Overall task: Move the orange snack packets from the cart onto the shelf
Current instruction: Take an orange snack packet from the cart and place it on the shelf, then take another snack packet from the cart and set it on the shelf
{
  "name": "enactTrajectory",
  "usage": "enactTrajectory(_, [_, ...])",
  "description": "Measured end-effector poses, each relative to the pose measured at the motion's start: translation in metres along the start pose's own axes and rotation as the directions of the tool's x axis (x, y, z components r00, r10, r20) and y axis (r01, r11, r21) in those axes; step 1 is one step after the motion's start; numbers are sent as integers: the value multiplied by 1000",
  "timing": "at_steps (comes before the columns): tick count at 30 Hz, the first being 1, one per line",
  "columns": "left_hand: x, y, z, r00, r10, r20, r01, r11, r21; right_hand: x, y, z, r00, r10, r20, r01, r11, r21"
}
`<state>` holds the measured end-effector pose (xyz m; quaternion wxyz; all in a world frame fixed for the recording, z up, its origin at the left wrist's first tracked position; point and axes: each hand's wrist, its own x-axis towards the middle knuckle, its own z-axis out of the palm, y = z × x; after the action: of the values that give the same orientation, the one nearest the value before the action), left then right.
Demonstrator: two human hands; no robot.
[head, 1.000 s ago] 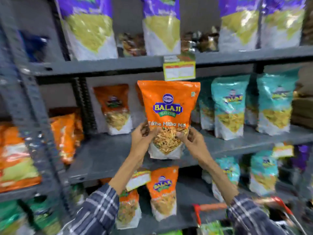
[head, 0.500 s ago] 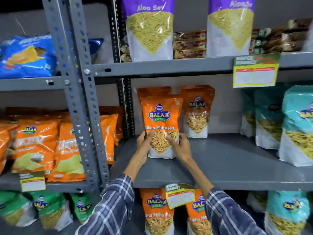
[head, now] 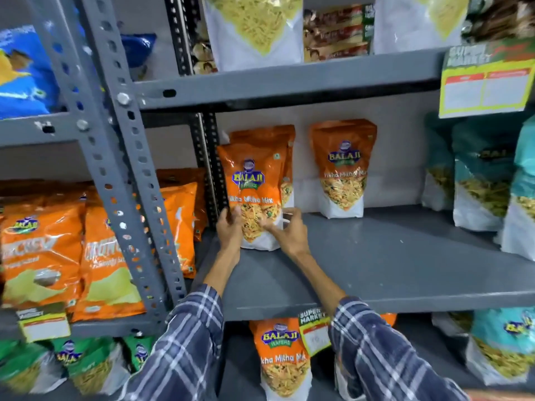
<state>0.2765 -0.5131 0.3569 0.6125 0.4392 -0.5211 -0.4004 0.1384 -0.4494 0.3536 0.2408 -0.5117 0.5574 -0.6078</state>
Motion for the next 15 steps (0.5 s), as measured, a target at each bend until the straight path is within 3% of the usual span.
enactTrajectory(3, [-46, 10, 8, 965, 190, -180, -177, 981, 86, -30, -4, -27, 997, 23, 67, -20, 999, -39])
enactTrajectory(6, [-125, 22, 27, 937, 321, -140, -323, 946, 9, -92, -2, -80, 993, -115, 22, 116, 992, -45])
enactTrajectory(10, [-243, 15, 68, 938, 313, 145, -294, 946, -139, -197, 29, -159, 946, -128, -298, 135, 991, 1])
enactTrajectory(13, [-327, -25, 108, 890, 212, 404, -173, 976, -132, -278, 81, -212, 877, 79, -475, -54, 996, 66])
enactTrajectory(15, [-395, -63, 139, 790, 83, 608, -63, 997, -53, -341, 121, -252, 765, 242, -597, -213, 970, 120])
